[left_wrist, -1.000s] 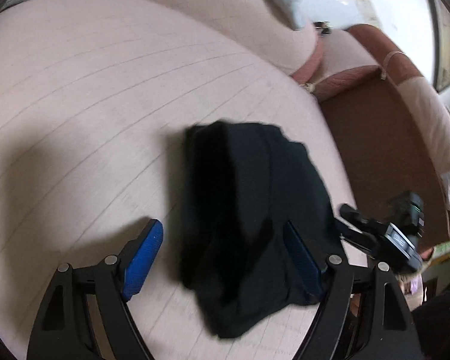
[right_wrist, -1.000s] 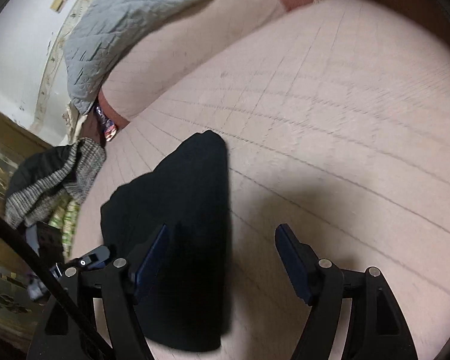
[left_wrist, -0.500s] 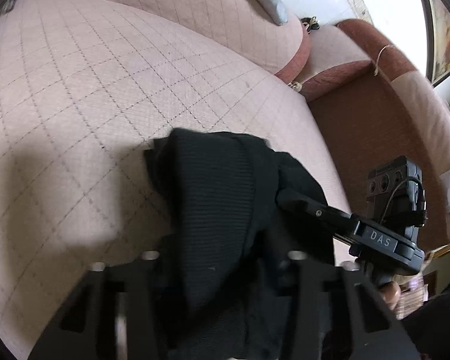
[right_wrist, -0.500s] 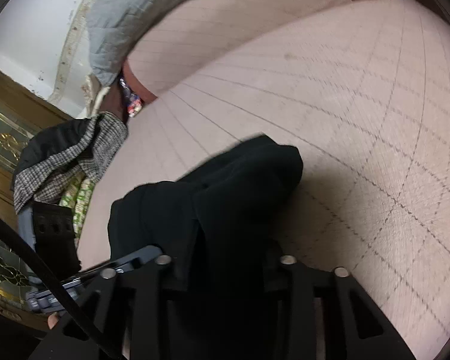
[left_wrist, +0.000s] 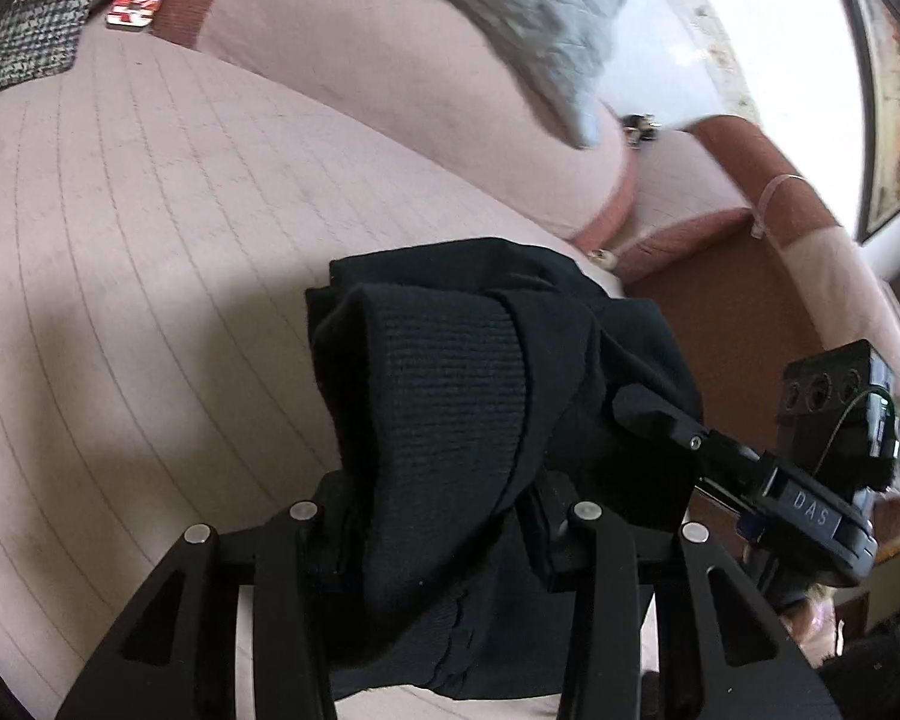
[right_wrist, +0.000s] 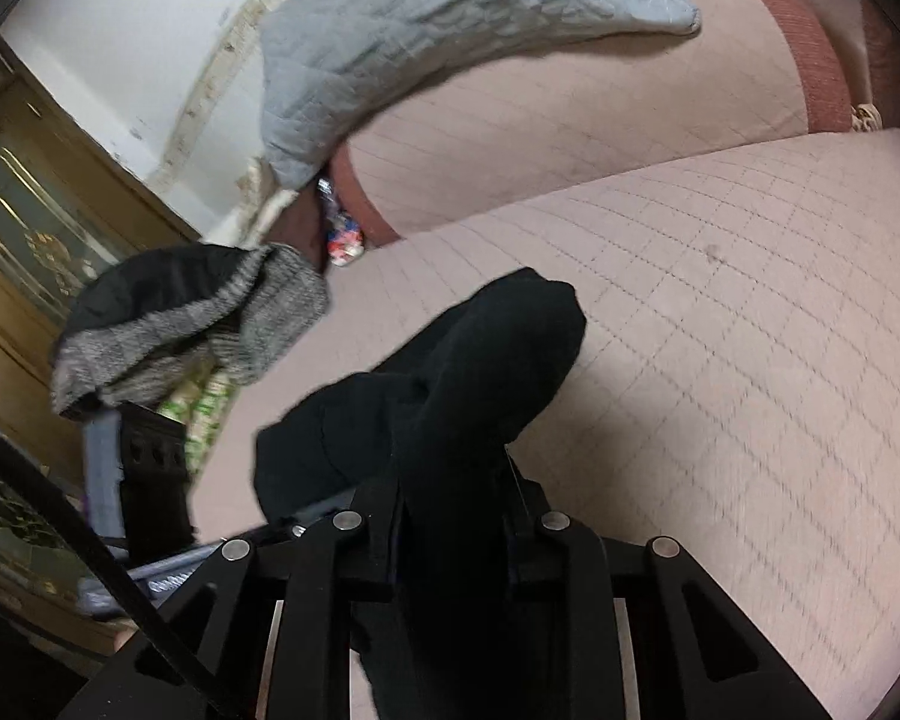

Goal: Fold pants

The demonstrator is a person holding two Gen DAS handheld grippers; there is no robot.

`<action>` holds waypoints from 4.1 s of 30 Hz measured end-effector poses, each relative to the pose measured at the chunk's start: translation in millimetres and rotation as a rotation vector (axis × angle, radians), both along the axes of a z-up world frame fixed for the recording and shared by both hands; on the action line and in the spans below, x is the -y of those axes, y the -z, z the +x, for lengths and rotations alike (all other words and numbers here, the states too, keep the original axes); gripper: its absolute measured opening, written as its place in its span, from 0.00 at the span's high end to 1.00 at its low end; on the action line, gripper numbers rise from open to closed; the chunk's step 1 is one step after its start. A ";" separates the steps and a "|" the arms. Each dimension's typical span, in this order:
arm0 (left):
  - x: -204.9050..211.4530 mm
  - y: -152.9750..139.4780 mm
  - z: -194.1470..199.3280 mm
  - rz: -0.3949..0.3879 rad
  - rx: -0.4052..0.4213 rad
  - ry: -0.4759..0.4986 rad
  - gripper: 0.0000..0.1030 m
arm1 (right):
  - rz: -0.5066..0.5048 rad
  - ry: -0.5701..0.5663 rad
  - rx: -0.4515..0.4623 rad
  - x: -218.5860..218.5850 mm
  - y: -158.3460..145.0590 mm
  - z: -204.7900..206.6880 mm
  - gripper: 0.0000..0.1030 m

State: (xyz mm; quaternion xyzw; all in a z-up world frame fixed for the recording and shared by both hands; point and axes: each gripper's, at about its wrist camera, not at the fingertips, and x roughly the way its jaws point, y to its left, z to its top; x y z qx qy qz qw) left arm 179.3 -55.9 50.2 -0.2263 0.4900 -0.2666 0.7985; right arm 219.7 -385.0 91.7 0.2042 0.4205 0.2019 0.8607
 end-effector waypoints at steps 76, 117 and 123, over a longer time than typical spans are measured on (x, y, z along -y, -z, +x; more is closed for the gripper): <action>7.0 -14.8 -203.6 0.477 0.188 -0.097 0.24 | -0.303 0.221 -0.061 -46.6 66.2 -231.2 0.28; -2.8 3.9 -190.5 0.475 0.154 -0.100 0.24 | -0.378 0.182 -0.074 -61.0 86.5 -214.5 0.17; -5.9 5.4 -189.0 0.470 0.153 -0.103 0.24 | -0.404 0.179 -0.070 -65.8 88.5 -212.6 0.14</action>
